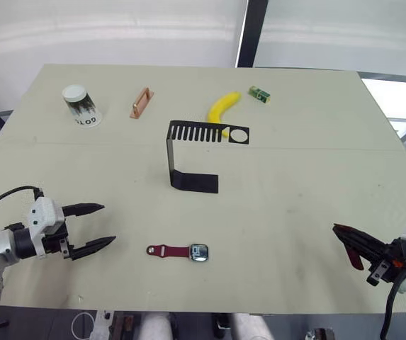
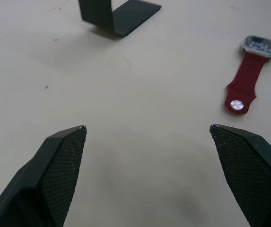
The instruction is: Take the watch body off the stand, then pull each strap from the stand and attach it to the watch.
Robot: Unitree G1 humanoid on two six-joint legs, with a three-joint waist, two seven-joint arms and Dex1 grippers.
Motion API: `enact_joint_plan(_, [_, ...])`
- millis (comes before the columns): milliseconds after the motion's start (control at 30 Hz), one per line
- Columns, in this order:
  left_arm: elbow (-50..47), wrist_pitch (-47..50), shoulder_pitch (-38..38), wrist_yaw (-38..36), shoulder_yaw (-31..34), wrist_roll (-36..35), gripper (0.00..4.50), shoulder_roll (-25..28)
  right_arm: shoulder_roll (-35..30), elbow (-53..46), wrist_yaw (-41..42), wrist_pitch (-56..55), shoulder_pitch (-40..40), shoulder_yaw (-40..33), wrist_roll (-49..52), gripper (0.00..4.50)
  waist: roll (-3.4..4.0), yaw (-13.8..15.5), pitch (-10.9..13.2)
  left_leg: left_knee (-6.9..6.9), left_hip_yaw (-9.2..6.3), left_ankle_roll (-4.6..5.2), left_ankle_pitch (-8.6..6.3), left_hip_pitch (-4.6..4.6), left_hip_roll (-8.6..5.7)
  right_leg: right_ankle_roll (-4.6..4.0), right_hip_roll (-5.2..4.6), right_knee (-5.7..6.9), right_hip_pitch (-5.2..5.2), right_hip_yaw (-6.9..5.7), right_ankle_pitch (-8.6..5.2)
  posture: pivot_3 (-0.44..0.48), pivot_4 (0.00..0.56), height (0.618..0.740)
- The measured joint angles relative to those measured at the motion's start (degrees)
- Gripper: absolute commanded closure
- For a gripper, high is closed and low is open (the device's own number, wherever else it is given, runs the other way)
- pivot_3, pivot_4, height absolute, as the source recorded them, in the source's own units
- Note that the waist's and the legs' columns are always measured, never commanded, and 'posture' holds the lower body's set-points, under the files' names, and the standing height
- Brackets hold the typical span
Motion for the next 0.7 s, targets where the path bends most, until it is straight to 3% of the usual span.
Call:
enact_joint_plan(300, [-16.4,8.2,-4.6,2.6,-16.7,3.3,0.01,-1.0,1.8,-7.3,1.3,-2.9,0.5,7.9,-2.2,4.50,0.02,0.1,0.0,0.04,-0.01,-0.12,0.10,0.07,-0.02,-0.02,0.14,0.19,0.03,0.19,-0.01,0.000,0.150,0.729])
enact_joint_plan(467, [-16.2,7.2,-8.6,6.1,-27.2,10.8,0.01,-6.4,1.3,-10.7,2.0,-3.8,-0.5,15.9,-5.7,4.50,0.02,0.0,0.0,0.18,-0.02,-0.09,0.12,0.09,-0.01,0.02,0.25,0.23,0.05,0.29,0.02,0.000,0.150,0.729])
enact_joint_plan(700, [-10.4,3.2,-11.7,9.4,-33.2,18.0,0.01,-11.7,0.6,-13.4,2.0,-3.5,0.3,18.0,-6.4,4.50,0.01,0.1,0.0,0.38,-0.08,-0.06,0.13,0.05,0.01,0.01,0.28,0.35,0.05,0.31,0.02,0.000,0.150,0.729])
